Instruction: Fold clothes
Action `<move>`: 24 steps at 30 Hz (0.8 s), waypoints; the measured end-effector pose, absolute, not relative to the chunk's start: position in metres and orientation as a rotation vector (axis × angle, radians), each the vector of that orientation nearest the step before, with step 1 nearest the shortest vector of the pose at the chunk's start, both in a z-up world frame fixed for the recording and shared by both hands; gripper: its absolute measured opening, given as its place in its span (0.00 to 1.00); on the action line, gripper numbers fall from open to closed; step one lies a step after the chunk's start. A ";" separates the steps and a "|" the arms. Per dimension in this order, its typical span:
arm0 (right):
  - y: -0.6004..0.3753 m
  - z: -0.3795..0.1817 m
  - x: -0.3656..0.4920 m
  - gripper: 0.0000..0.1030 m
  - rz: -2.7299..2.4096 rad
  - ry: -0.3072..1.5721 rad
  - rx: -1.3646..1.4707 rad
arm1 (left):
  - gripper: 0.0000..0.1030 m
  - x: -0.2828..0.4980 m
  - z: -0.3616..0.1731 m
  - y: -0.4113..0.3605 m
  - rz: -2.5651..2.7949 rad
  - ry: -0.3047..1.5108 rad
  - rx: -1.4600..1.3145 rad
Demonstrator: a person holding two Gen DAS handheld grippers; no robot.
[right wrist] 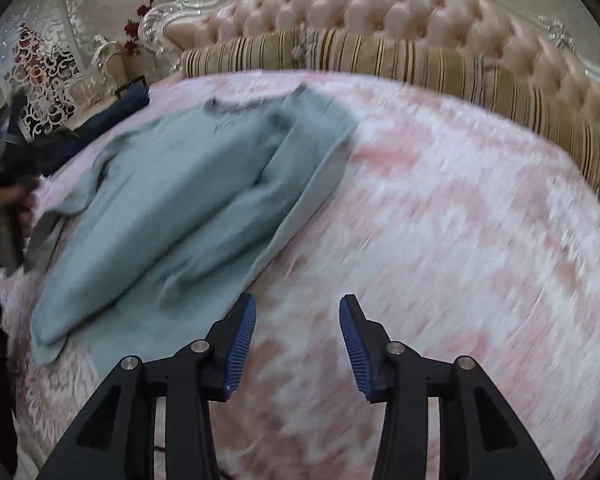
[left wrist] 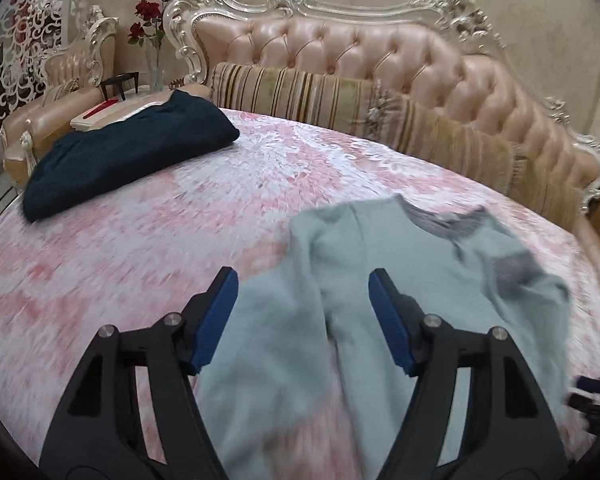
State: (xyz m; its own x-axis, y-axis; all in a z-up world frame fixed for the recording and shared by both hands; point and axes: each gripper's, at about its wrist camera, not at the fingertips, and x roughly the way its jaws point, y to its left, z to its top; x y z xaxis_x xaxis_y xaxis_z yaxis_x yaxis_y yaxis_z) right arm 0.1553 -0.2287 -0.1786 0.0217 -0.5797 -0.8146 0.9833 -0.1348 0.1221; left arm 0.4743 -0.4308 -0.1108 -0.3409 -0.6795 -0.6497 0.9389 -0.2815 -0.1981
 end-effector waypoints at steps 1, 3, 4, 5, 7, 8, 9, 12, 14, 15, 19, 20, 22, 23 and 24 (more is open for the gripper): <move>-0.229 -0.182 0.161 0.44 -1.484 0.610 0.896 | 0.68 0.481 -0.112 -0.410 -1.848 0.714 0.525; -0.230 -0.189 0.173 0.44 -1.449 0.612 0.909 | 0.68 0.496 -0.119 -0.367 -1.878 0.785 0.493; -0.231 -0.192 0.179 0.45 -1.432 0.613 0.916 | 0.68 0.504 -0.122 -0.346 -1.893 0.821 0.476; -0.232 -0.192 0.182 0.46 -1.420 0.601 0.923 | 0.68 0.509 -0.130 -0.329 -1.897 0.861 0.463; -0.233 -0.190 0.187 0.46 -1.399 0.568 0.936 | 0.68 0.517 -0.147 -0.297 -1.896 0.945 0.437; -0.231 -0.187 0.188 0.46 -1.399 0.548 0.942 | 0.68 0.518 -0.156 -0.286 -1.888 0.978 0.439; -0.228 -0.184 0.189 0.46 -1.402 0.526 0.948 | 0.68 0.520 -0.165 -0.277 -1.876 1.008 0.447; -0.220 -0.175 0.192 0.47 -1.409 0.489 0.933 | 0.68 0.517 -0.177 -0.259 -1.874 1.034 0.467; -0.217 -0.168 0.190 0.58 -1.431 0.461 0.916 | 0.68 0.514 -0.179 -0.256 -1.883 1.040 0.468; -0.218 -0.169 0.189 0.63 -1.436 0.476 0.909 | 0.68 0.512 -0.178 -0.256 -1.889 1.038 0.468; -0.221 -0.179 0.193 0.66 -1.436 0.489 0.931 | 0.68 0.505 -0.175 -0.255 -1.919 1.025 0.456; -0.222 -0.181 0.196 0.66 -1.439 0.501 0.922 | 0.68 0.505 -0.175 -0.255 -1.924 1.023 0.455; -0.224 -0.184 0.199 0.65 -1.436 0.509 0.903 | 0.68 0.502 -0.178 -0.255 -1.930 1.021 0.464; -0.225 -0.185 0.202 0.55 -1.428 0.504 0.898 | 0.68 0.501 -0.180 -0.256 -1.927 1.025 0.467; -0.226 -0.187 0.204 0.43 -1.419 0.497 0.893 | 0.68 0.501 -0.182 -0.256 -1.923 1.031 0.468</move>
